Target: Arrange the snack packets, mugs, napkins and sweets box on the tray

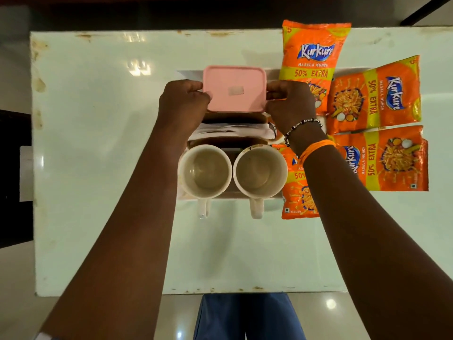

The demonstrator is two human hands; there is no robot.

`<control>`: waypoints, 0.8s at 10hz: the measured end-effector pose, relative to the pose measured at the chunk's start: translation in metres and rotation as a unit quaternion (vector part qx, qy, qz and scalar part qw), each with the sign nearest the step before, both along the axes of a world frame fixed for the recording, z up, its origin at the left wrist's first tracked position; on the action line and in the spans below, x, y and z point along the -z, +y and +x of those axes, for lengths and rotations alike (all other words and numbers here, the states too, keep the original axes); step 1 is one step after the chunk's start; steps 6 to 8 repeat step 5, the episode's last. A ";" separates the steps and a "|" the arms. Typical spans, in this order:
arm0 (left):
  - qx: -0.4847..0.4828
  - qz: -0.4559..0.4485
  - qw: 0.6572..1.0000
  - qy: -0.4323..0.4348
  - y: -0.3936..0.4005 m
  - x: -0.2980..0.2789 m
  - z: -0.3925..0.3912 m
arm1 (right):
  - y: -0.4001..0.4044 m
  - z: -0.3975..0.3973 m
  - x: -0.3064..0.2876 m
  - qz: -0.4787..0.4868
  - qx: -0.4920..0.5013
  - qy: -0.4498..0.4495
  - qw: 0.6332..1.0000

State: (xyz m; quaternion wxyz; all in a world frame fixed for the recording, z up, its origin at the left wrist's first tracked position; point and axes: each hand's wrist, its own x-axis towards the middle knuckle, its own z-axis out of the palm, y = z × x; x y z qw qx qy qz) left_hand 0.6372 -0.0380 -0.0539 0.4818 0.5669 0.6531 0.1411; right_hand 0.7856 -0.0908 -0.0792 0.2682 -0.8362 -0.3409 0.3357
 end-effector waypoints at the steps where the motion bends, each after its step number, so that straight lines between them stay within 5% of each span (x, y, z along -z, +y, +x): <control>1: 0.023 -0.007 1.000 0.005 0.000 0.006 -0.001 | 0.000 0.002 0.003 -0.007 -0.011 0.003 1.000; 2: 0.028 0.009 0.999 0.023 -0.001 0.010 -0.004 | -0.003 0.006 0.000 0.000 -0.017 0.005 1.000; 5: 0.100 0.240 0.959 0.113 -0.066 0.002 0.013 | -0.057 -0.016 -0.028 0.122 -0.084 -0.116 0.982; 8: 0.100 0.240 0.959 0.113 -0.066 0.002 0.013 | -0.057 -0.016 -0.028 0.122 -0.084 -0.116 0.982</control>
